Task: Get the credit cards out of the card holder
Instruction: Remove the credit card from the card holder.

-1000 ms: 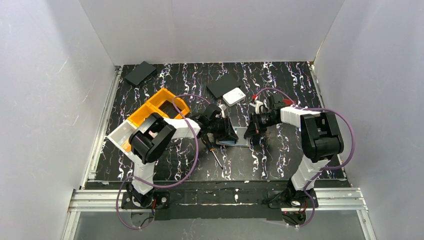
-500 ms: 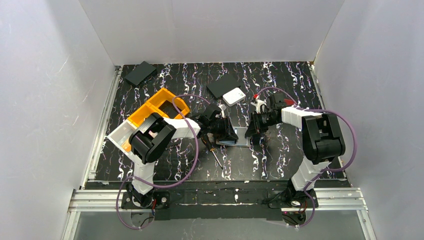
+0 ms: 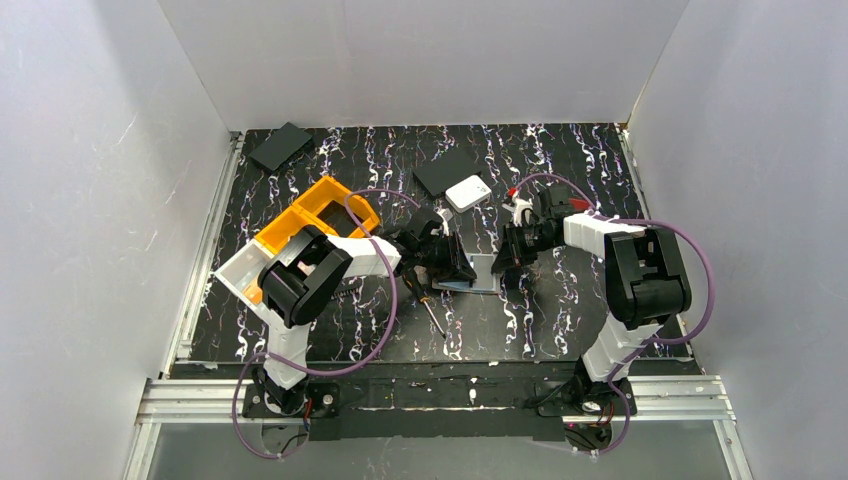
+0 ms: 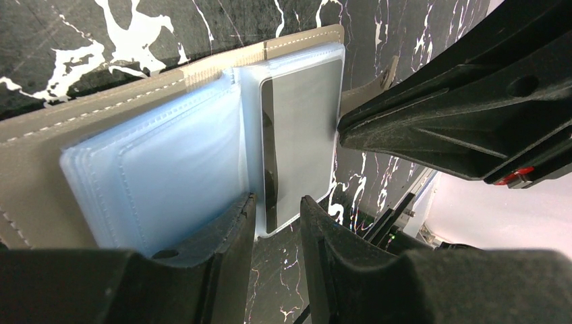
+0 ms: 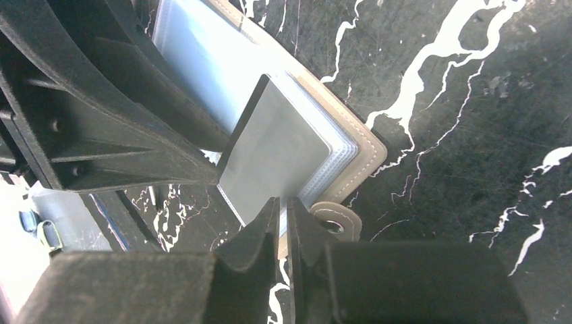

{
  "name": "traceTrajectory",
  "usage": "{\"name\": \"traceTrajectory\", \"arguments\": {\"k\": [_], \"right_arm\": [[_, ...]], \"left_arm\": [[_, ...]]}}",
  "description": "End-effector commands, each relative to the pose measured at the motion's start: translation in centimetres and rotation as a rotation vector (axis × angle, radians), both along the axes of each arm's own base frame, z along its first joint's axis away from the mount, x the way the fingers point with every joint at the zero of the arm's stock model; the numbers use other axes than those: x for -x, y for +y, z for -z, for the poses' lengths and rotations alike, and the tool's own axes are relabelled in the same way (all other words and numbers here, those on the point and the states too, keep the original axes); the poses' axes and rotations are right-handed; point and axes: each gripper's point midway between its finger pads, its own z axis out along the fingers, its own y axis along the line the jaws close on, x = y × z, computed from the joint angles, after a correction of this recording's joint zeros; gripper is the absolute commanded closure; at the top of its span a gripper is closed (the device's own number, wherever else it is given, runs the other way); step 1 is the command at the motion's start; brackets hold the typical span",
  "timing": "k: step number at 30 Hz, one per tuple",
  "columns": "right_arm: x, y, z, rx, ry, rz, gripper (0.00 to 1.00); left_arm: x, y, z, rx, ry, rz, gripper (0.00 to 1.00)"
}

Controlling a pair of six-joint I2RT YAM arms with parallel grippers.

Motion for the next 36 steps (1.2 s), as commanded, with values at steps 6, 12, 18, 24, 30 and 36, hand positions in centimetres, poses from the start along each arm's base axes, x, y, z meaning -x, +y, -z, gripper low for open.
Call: {"name": "traceTrajectory", "arguments": {"k": [6,12,18,24,30,36], "right_arm": [[-0.1,0.3,-1.1,-0.05,-0.046,-0.02,0.84],[-0.2,0.1,-0.2,-0.026,-0.021,-0.004,0.84],[-0.1,0.0,0.6,-0.017,0.009,0.005,0.81],[0.2,0.3,1.0,-0.035,0.044,0.003,0.8],[0.7,0.5,2.0,-0.051,0.095,0.004,0.8],[0.7,0.5,2.4,-0.051,0.106,0.005,0.8]], "left_arm": [[0.2,0.6,1.1,-0.03,0.015,0.001,0.7],[0.3,0.6,1.0,-0.028,0.017,0.003,0.7],[0.3,0.4,0.9,-0.022,0.018,0.009,0.7],[0.5,0.2,1.0,-0.011,0.027,0.018,0.68],[0.5,0.1,1.2,0.001,0.038,0.02,0.69],[0.5,-0.1,1.1,0.01,0.04,0.019,0.73]]}}
